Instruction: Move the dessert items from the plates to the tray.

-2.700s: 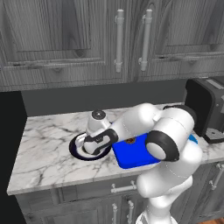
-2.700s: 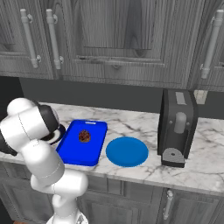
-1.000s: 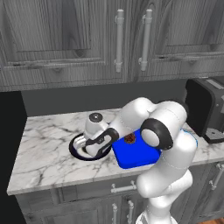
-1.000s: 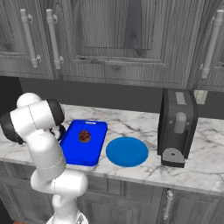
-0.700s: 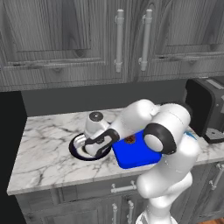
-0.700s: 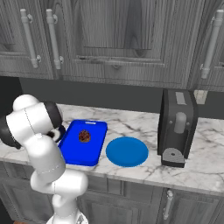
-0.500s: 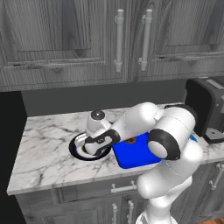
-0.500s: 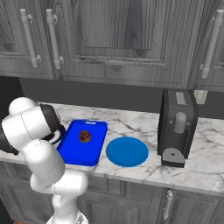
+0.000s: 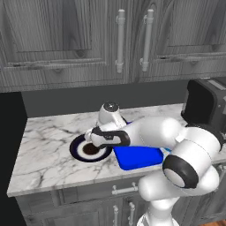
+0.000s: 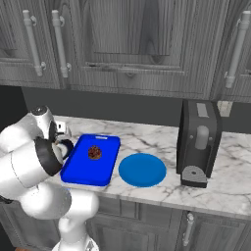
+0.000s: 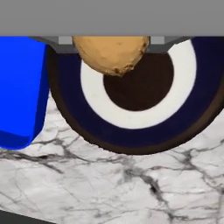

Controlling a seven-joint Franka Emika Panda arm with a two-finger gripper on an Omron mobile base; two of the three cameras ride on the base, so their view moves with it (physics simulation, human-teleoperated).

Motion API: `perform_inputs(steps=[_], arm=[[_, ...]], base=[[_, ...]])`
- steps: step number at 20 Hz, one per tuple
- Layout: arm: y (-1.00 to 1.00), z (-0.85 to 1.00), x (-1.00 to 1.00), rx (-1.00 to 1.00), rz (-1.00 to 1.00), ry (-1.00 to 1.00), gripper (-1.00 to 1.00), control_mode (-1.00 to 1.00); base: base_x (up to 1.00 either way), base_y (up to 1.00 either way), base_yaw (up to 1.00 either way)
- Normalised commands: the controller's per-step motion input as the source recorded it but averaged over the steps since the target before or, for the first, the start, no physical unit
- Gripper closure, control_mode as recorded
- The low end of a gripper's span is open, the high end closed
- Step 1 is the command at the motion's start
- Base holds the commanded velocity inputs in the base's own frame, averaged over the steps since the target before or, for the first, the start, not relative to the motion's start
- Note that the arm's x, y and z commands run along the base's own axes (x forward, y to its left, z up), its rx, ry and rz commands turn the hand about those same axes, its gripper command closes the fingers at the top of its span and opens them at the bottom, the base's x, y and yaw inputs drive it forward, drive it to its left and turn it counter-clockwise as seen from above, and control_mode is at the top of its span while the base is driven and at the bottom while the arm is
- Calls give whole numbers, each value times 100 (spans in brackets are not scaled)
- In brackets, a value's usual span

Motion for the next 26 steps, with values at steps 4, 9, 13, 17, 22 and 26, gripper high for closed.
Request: perform_inputs(steps=[4,9,13,17,22,26], arm=[[-59,21,-39,0,0,0,100,-100],[-65,2,-38,0,0,0,100,-100],[-68,1,-31,0,0,0,100,-100],[-65,8,-19,0,-1,0,100,-100],[-50,11,-10,-3,-4,7,100,-100],[-16,0,-1,-3,-3,7,100,-100]], base=[[0,0,0],[0,0,0],[0,0,0],[0,0,0],[0,0,0],[0,0,0]])
